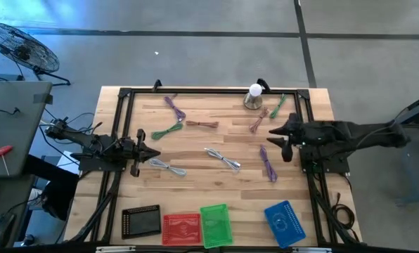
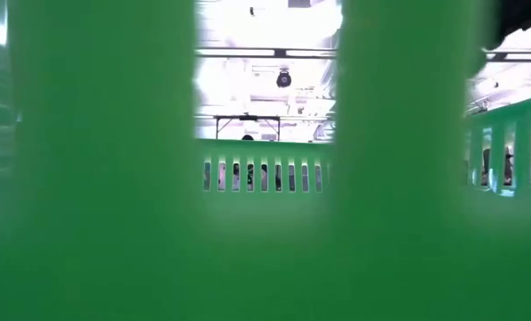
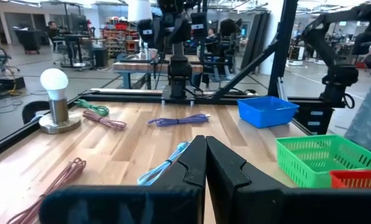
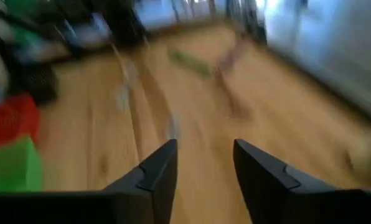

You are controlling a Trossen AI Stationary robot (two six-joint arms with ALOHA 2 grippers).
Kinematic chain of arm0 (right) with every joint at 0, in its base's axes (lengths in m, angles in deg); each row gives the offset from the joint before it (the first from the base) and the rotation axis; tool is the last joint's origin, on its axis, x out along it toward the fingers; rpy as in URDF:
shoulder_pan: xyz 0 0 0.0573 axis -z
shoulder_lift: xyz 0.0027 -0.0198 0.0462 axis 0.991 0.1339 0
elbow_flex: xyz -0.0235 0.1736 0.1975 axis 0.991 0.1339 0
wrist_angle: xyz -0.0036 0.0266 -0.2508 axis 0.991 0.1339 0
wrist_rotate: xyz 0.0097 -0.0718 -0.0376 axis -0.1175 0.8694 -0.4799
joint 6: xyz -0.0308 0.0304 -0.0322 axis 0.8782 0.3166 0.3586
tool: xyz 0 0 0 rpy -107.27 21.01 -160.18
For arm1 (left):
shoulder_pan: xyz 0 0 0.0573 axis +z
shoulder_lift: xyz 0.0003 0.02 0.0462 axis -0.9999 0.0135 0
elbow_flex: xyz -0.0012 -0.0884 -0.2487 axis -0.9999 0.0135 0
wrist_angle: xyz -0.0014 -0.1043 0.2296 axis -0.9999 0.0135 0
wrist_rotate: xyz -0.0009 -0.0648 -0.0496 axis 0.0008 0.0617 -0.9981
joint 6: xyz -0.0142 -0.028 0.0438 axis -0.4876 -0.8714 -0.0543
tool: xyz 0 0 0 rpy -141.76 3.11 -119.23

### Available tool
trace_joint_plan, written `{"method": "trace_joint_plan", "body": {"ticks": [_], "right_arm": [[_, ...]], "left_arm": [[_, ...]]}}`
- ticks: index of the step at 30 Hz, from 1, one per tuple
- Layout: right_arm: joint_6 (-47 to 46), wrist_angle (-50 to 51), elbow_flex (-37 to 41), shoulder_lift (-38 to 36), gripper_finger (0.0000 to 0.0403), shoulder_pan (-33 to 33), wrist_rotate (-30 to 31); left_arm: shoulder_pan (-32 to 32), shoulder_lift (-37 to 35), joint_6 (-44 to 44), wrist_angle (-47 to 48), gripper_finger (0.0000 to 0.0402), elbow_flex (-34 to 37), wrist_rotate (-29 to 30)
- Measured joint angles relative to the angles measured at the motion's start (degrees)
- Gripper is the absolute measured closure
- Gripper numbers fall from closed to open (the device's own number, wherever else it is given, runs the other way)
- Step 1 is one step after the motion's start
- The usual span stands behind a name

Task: Pick & Place USB Port
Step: Put the bottom purple charger cable into the black bin

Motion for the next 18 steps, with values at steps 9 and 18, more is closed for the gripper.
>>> {"method": "trace_joint_plan", "body": {"ticks": [9,18], "right_arm": [[-18.47,21.98,-11.06,16.84,0.0229,0.0,-5.21],[-27.44,23.45,-8.96,30.75,0.0228,-0.02,-13.86]], "left_arm": [[0.0,0.0,0.04,0.02,0.0391,-0.02,-0.8],[0.0,0.0,-0.42,-0.24,0.0289,-0.02,4.08]]}}
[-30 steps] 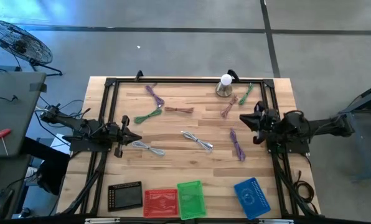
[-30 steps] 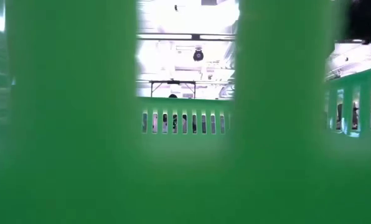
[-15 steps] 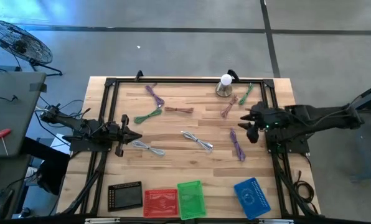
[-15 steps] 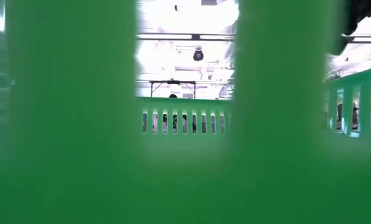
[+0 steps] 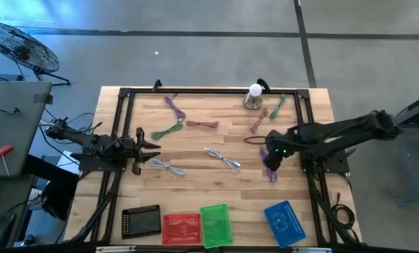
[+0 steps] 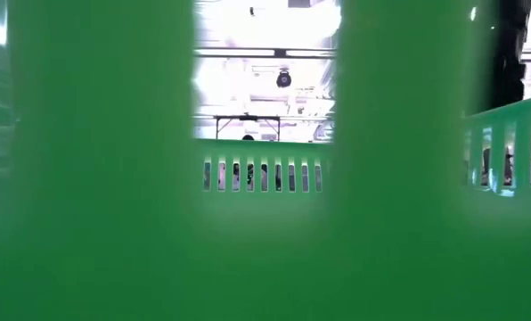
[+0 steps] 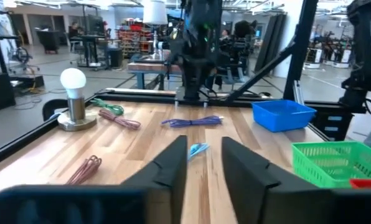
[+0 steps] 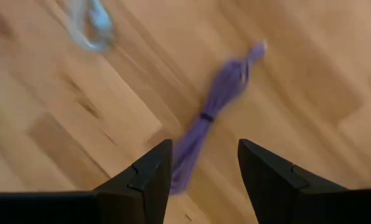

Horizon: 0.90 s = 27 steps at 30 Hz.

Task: Pick & Place USB Port
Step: Put the bottom purple charger cable into the black bin

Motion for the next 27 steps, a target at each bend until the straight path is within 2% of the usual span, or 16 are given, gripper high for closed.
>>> {"method": "trace_joint_plan", "body": {"ticks": [3,7,13,23,27], "right_arm": [[-2.58,-2.39,2.17,3.8,0.0229,0.02,-0.97],[-2.91,-7.48,4.01,8.49,0.0229,0.02,-2.92],[-1.18,-12.13,4.18,15.0,0.0233,0.04,-2.02],[1.91,-12.85,3.91,24.28,0.0235,0.46,4.2],[3.47,-13.37,3.79,25.57,0.0273,1.09,2.75]], "left_arm": [[0.02,0.0,-1.01,0.0,0.026,0.0,-0.01],[0.0,0.0,-1.02,0.0,0.024,0.0,-0.03],[0.0,0.0,-1.05,0.0,0.0239,0.0,-0.05],[0.0,0.0,-2.75,0.0,0.0239,-0.01,-0.62],[0.0,0.0,-2.68,0.0,0.0239,0.0,-0.62]]}}
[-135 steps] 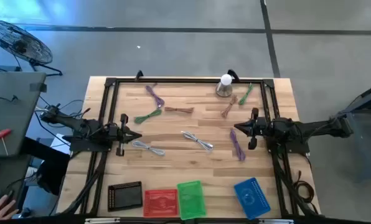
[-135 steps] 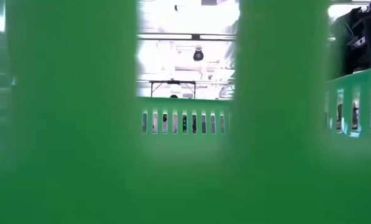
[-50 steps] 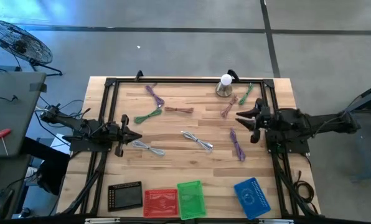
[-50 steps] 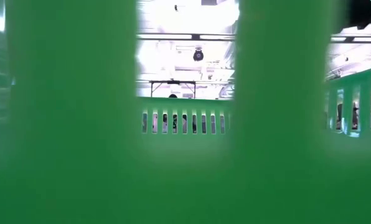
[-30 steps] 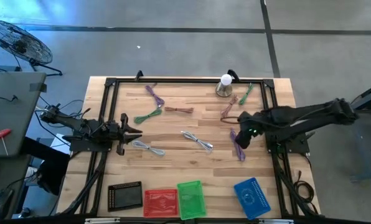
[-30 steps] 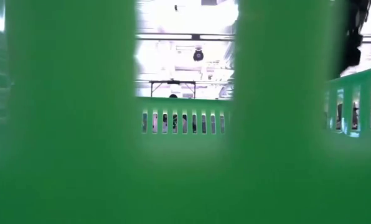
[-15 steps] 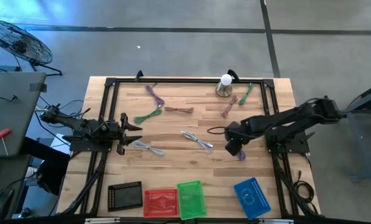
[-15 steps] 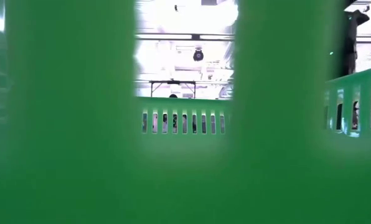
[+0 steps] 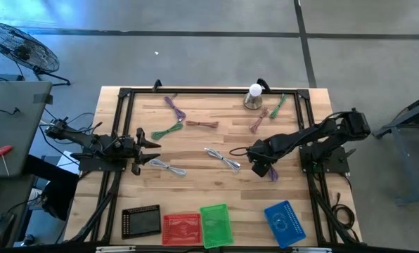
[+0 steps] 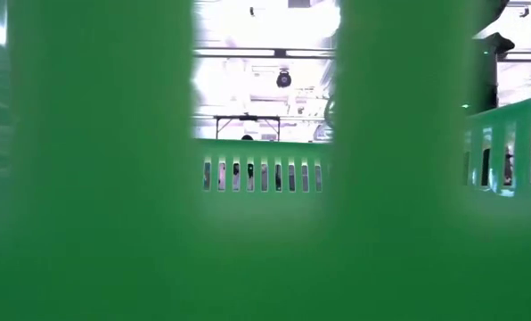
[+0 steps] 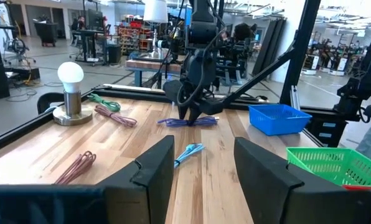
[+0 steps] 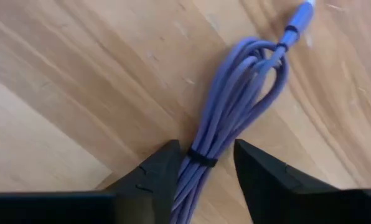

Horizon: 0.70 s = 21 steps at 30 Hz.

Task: Pick & Place USB Port
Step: Put the bottom purple charger cable into the black bin

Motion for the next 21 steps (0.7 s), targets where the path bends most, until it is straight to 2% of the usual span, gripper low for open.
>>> {"method": "trace_joint_plan", "body": {"ticks": [4,5,13,16,21], "right_arm": [[3.55,-0.36,-1.1,-0.7,0.0369,-0.04,0.26],[4.39,-0.59,-1.44,-0.99,0.0383,-0.05,0.63],[10.15,-5.41,-8.42,-5.07,0.0393,-2.29,2.98],[14.31,-9.99,-12.87,-6.42,0.0395,-4.2,4.45],[26.45,-22.92,-18.94,-6.79,0.0394,-7.58,4.84]], "left_arm": [[0.0,0.0,0.11,0.0,0.0239,-0.01,0.09],[0.0,0.02,0.1,0.0,0.0239,-0.02,0.11],[0.0,0.02,-1.51,-0.66,0.0239,-0.02,-0.24],[0.0,0.02,1.94,-5.64,0.0239,0.0,-0.11],[-0.02,0.29,7.68,-13.75,0.0239,0.0,-8.71]]}}
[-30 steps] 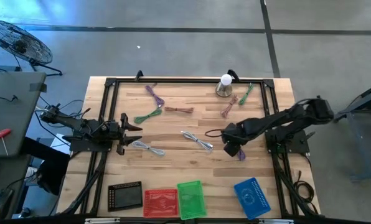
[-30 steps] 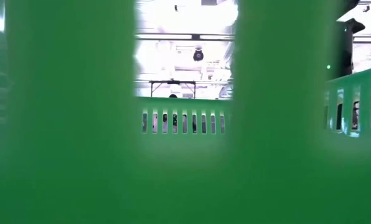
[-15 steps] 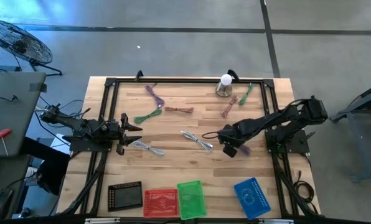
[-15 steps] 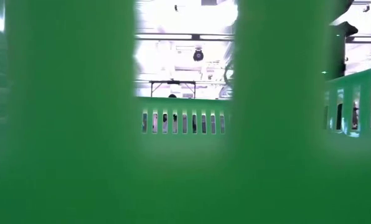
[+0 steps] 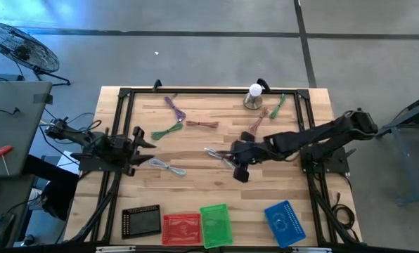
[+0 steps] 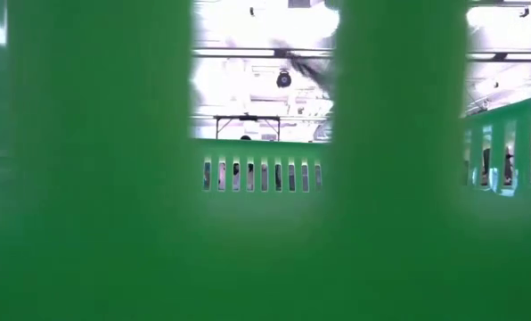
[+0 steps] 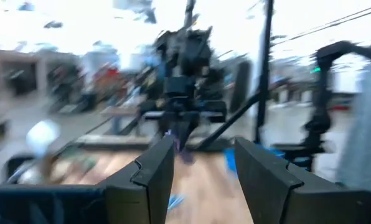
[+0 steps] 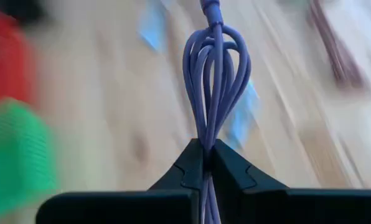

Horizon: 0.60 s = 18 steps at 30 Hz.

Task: Pick & Place USB Port
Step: Put the bottom purple charger cable into the black bin

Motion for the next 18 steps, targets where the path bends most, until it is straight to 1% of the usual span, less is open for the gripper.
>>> {"method": "trace_joint_plan", "body": {"ticks": [4,6,9,10,12,14,18], "right_arm": [[8.93,-8.25,-2.52,-0.09,0.0396,-1.47,-2.13],[10.91,-11.95,-2.63,-0.07,0.0396,-1.55,-2.84],[12.83,-13.96,-2.7,0.02,0.0396,-1.17,-3.9],[13.25,-14.11,-2.7,0.26,0.0397,-0.92,-3.93],[13.47,-14.27,-2.68,0.47,0.0397,-0.57,-3.89],[13.6,-15.93,-2.68,1.11,0.0397,-0.13,-3.32],[15.19,-17.66,-2.68,2.25,0.0397,0.32,-3.84]], "left_arm": [[0.02,2.23,0.04,-2.66,0.0238,-0.02,-2.68],[0.02,4.79,0.03,-6.22,0.0238,-0.02,-3.42],[0.02,10.16,0.02,-13.31,0.0238,-0.26,-3.44],[0.02,12.44,0.02,-14.65,0.0238,-0.71,-3.39],[0.02,17.59,-1.56,-14.31,0.0238,-2.59,-3.24],[0.04,23.81,-3.02,-15.6,0.0238,-5.73,-2.73],[0.04,37.73,-2.96,-19.48,0.0238,-13.15,-0.65]]}}
